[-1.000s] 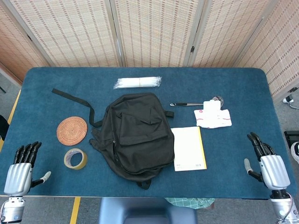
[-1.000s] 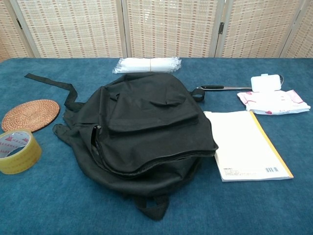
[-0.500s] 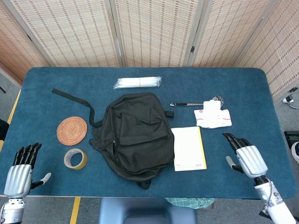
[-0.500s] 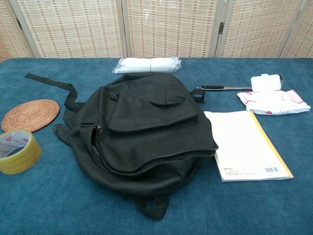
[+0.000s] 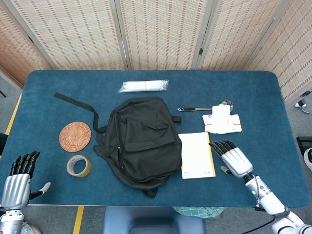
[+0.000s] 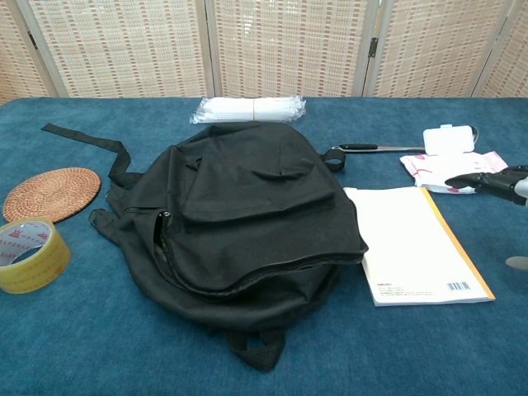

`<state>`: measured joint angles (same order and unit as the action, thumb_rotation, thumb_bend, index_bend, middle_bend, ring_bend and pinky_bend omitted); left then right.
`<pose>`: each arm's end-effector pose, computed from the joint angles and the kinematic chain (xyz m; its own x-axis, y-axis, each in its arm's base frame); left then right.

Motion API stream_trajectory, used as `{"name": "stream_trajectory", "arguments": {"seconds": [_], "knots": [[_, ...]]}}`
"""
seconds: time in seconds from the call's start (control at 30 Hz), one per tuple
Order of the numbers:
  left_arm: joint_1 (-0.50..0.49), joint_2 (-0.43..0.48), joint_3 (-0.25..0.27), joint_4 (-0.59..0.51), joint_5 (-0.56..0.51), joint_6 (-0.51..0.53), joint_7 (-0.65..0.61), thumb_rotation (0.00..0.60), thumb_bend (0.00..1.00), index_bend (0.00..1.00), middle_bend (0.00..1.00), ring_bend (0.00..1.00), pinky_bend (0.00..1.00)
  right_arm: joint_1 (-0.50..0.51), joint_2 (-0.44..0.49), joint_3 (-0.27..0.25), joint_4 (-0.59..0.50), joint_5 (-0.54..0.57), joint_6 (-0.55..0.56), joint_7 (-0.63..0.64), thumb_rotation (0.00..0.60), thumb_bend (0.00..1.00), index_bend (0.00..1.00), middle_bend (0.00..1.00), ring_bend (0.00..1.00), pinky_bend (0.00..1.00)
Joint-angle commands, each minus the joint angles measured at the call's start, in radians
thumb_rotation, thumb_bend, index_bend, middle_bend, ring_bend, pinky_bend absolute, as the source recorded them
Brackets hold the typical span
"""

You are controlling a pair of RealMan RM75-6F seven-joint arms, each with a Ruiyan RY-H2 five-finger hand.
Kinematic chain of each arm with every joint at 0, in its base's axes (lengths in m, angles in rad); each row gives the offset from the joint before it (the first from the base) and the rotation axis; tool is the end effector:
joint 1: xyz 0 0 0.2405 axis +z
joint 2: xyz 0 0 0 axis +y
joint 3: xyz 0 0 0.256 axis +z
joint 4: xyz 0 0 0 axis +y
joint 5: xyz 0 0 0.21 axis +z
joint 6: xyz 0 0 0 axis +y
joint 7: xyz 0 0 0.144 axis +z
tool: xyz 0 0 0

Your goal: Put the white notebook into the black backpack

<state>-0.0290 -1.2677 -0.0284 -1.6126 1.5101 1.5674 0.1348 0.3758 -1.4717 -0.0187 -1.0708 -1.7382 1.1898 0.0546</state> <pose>-0.3014 0.1585 0.1198 0.3847 -0.0279 0.9226 0.9228 0.0355 -0.3837 -0.3116 -0.2598 0.0332 0.6350 -0.1690 0.7538 -0.7291 -0.4536 0.5125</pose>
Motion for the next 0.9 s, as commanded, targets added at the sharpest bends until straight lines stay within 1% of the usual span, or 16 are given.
{"name": "stream_trajectory", "arguments": {"seconds": [0.03,0.17,0.37,0.9], "knots": [[0.000,0.000,0.000,-0.001,-0.001,-0.002,0.001,0.600,0.22,0.09,0.10,0.09,0.00,0.023,-0.062,-0.031,0.097,-0.034,0.020,0.050,0.600,0.27,0.07,0.13,0.18,0.14],[-0.001,-0.001,-0.001,-0.003,-0.002,-0.006,0.003,0.600,0.22,0.09,0.10,0.09,0.00,0.034,-0.106,-0.042,0.164,-0.038,0.030,0.086,0.600,0.26,0.07,0.13,0.19,0.14],[-0.001,0.000,-0.004,-0.003,-0.005,-0.007,0.003,0.600,0.22,0.09,0.10,0.09,0.00,0.046,-0.142,-0.052,0.214,-0.035,0.038,0.115,0.600,0.26,0.08,0.13,0.18,0.14],[-0.003,-0.005,-0.003,-0.001,-0.005,-0.016,0.006,0.600,0.22,0.09,0.10,0.09,0.00,0.058,-0.147,-0.080,0.224,-0.018,0.035,0.119,0.600,0.26,0.08,0.14,0.18,0.14]]}}
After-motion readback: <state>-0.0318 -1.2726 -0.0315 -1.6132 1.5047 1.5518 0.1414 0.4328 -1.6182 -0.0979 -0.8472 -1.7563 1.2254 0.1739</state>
